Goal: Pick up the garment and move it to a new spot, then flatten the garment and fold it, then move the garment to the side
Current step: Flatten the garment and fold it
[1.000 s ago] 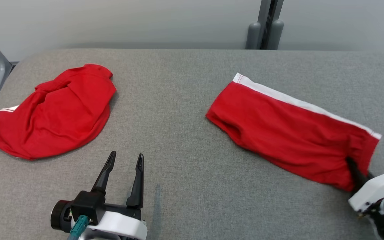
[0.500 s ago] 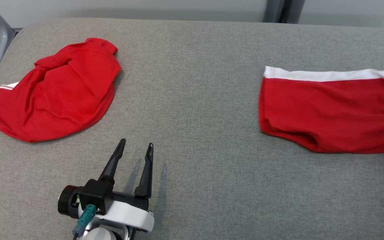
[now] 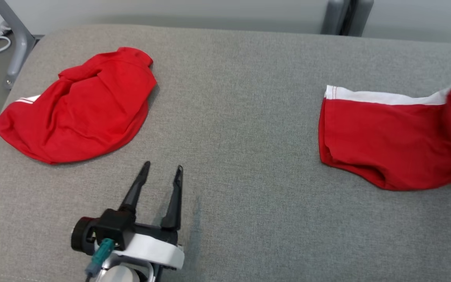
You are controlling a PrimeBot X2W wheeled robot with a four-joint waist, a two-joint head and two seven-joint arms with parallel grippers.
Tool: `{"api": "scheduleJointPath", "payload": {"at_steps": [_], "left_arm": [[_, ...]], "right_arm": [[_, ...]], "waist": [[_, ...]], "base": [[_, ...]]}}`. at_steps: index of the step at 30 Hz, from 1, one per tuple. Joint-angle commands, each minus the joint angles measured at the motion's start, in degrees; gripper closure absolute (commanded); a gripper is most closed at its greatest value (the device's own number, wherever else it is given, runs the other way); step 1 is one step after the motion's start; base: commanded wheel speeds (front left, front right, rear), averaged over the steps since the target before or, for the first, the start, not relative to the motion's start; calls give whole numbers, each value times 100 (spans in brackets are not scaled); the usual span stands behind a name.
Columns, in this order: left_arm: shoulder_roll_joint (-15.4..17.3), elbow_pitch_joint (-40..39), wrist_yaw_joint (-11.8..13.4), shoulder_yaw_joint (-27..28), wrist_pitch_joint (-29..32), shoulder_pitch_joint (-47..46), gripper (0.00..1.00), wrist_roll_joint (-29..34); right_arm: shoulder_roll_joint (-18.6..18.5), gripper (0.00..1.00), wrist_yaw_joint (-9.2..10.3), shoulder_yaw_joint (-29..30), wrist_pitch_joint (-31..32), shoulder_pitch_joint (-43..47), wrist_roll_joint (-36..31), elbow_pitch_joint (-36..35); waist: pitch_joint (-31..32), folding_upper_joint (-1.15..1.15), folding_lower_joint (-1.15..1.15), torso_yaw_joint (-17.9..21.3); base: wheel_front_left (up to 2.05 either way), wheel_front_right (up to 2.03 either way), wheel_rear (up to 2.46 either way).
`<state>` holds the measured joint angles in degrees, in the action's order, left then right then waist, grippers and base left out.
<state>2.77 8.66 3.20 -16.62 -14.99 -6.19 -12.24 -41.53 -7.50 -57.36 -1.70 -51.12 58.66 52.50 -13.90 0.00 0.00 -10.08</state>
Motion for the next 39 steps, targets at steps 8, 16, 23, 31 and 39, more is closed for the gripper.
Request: {"api": "scheduleJointPath", "payload": {"at_steps": [8,16,23,31,39], "left_arm": [[23,-239,130,152,-16,92,0,-199],[23,-219,163,173,-16,125,0,-312],[23,-244,182,168,-16,-18,0,-362],[23,-254,210,101,-16,-51,0,-414],[23,-192,267,-26,-16,-35,0,-519]], "right_arm": [[277,100,2,-235,437,-349,706,-455],[685,100,1,-205,699,-310,1449,-373],[1277,100,1,-100,826,-106,2043,161],[1568,100,1,-203,801,-34,2174,273],[1802,0,1,-361,529,-162,2016,680]], "waist": [[310,0,0,-65],[339,0,0,-238],[264,0,0,-433],[169,0,0,-539],[148,0,0,-591]], "base": [[0,0,0],[0,0,0],[0,0,0],[0,0,0],[0,0,0]]}}
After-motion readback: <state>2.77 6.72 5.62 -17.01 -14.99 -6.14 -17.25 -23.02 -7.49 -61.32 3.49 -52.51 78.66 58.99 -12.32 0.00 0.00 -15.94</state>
